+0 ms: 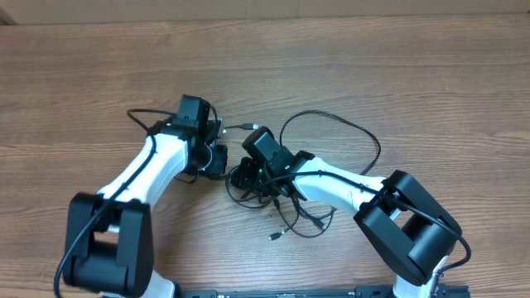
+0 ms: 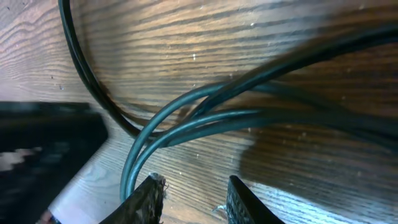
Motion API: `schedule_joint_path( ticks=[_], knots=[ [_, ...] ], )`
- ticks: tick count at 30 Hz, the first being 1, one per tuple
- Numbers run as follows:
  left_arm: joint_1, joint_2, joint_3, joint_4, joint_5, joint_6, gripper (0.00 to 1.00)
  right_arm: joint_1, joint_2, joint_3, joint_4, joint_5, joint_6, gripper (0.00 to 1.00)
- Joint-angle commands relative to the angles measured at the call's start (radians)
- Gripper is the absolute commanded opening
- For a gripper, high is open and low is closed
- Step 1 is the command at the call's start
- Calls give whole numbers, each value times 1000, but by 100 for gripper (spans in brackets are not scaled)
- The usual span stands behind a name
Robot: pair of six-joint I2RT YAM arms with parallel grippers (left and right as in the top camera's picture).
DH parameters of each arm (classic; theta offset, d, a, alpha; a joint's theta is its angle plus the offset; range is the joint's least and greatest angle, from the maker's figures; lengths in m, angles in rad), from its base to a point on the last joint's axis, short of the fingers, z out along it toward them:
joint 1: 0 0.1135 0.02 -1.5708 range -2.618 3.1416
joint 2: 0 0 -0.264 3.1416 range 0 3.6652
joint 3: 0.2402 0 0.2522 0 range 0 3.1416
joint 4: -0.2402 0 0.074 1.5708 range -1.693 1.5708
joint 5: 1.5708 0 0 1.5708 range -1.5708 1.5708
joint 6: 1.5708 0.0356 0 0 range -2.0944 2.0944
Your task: Untangle cables
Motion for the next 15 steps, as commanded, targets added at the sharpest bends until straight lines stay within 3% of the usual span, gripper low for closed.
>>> schedule_joint_path(
  ticks=[1, 15],
  knots=[
    [-3, 66, -13, 1, 8, 21, 17, 1, -36, -3, 3, 32, 7, 33],
    [0, 80, 6, -74, 230, 126, 6, 1, -36, -3, -10, 32, 7, 33]
  ],
)
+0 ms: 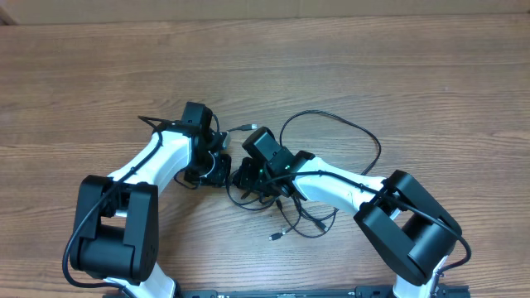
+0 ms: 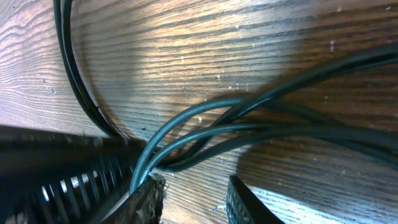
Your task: Untangle cables
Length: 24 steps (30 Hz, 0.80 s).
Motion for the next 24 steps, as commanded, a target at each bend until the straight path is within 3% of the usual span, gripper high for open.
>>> schedule_joint_path(
  ticks=[1, 6, 24],
  knots=[
    [0, 0, 10, -23, 109, 61, 5, 1, -36, -3, 5, 18, 4, 33],
    [0, 0, 10, -60, 175, 120, 5, 1, -35, -3, 2, 39, 5, 33],
    [0, 0, 10, -38, 127, 131, 6, 1, 5, -3, 48, 86, 12, 33]
  ],
)
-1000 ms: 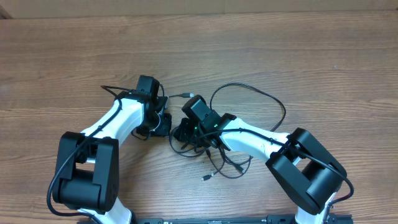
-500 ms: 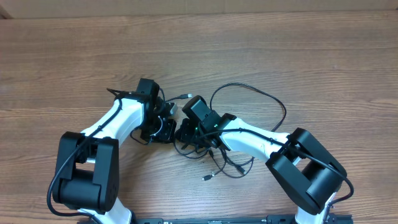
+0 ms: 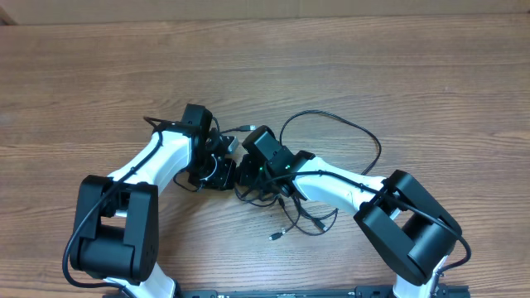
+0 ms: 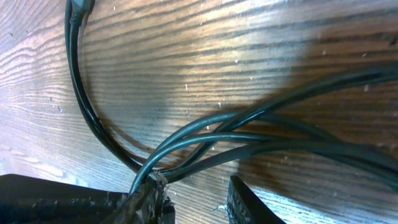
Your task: Untangle cables
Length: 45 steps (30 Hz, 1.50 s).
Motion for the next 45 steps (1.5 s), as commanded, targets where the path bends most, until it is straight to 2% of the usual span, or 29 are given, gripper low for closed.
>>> schedule_joint_path(
  ticks=[1, 8, 12, 16, 21, 37, 45],
  knots=[
    [0, 0, 12, 18, -18, 22, 5, 1, 6, -3, 14, 53, 6, 33],
    [29, -2, 99, -47, -17, 14, 4, 1, 9, -3, 28, 61, 21, 33],
    [32, -4, 145, -46, -23, -21, 4, 1, 9, -3, 60, 61, 21, 39],
    [28, -3, 130, -6, -116, -89, 5, 1, 9, -3, 63, 74, 21, 39],
    [16, -3, 69, 60, -139, -105, 5, 1, 10, -3, 63, 89, 21, 39],
    [10, -3, 19, 124, -130, -113, 7, 2, 11, -3, 79, 101, 21, 39],
    [10, -3, 19, 75, -77, -113, 6, 2, 11, -3, 75, 101, 21, 39]
  ],
)
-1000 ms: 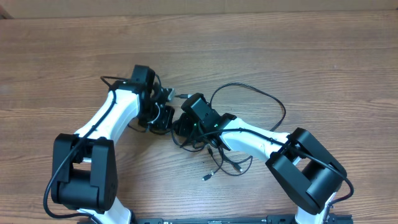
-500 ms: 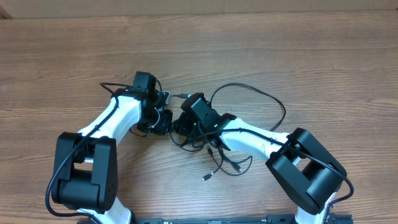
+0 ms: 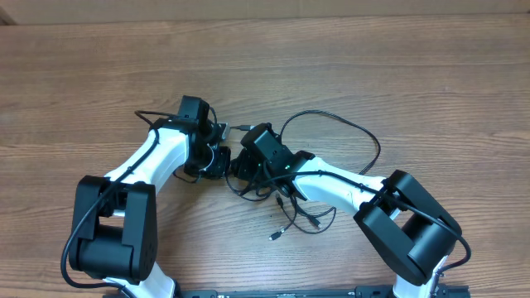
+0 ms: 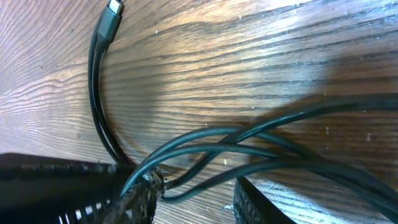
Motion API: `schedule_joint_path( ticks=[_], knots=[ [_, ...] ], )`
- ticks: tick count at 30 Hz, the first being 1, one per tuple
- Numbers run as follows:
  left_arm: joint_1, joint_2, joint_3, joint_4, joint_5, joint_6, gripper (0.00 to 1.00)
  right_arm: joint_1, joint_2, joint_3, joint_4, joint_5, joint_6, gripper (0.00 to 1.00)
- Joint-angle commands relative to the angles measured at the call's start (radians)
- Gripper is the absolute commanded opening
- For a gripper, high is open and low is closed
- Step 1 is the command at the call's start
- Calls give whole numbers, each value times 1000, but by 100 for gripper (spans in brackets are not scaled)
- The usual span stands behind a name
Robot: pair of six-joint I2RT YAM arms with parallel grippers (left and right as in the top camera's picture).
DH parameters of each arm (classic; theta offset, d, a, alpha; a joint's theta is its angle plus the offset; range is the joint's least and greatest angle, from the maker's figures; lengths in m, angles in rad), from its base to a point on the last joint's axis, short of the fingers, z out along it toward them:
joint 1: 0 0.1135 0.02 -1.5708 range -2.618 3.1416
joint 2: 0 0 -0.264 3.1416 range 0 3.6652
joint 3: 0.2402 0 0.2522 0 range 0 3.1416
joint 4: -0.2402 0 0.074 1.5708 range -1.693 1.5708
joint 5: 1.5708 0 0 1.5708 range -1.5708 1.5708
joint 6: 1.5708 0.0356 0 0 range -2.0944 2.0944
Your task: Untangle cables
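Note:
A tangle of thin black cables [image 3: 281, 194] lies on the wooden table, with one wide loop [image 3: 356, 132] reaching right. My right gripper [image 3: 238, 168] sits at the tangle's left end. In the right wrist view it [image 4: 196, 193] is open, and several dark strands [image 4: 249, 140] cross between its fingers [image 4: 142, 200]. One strand curves up to a plug [image 4: 112, 12]. My left gripper [image 3: 217, 159] is close against the right one; its ribbed black body [image 4: 50, 186] covers the strand's lower end. Its jaws are hidden.
A loose cable end with a small connector [image 3: 273, 236] lies toward the front of the table. Another connector [image 3: 234, 128] points left just beyond the two grippers. A thin black cable [image 3: 149, 116] runs over the left arm's wrist.
My left gripper has moved a little back and left. In the right wrist view the strands sit lower in the frame and a plug has come into sight at top left.
At first my left gripper stood apart to the left of the open right gripper, which straddled the strands. It then came up against the right gripper and entered the wrist view. Now it is slightly farther back, still touching the tangle's left end.

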Motion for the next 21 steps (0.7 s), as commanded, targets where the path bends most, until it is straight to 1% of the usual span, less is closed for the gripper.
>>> schedule_joint_path(
  ticks=[1, 7, 13, 14, 18, 21],
  knots=[
    [-8, -3, -8, -20, 34, -7, 6, 2, 11, -3, 2, 17, 4, 39],
    [-6, -3, -8, -53, 106, -3, 7, 2, 11, -3, -2, 17, 4, 39],
    [-8, -3, -9, -65, 112, -3, 7, 2, 11, -3, -21, 17, 4, 38],
    [-8, -3, -9, -65, 112, -3, 7, 2, 11, -3, -26, 17, 4, 37],
    [-8, -3, -9, -60, 112, -4, 7, 2, 11, -3, -40, 17, 4, 29],
    [-7, -3, -9, -59, 112, -4, 7, 2, 11, -3, -47, 5, 4, 28]
  ],
)
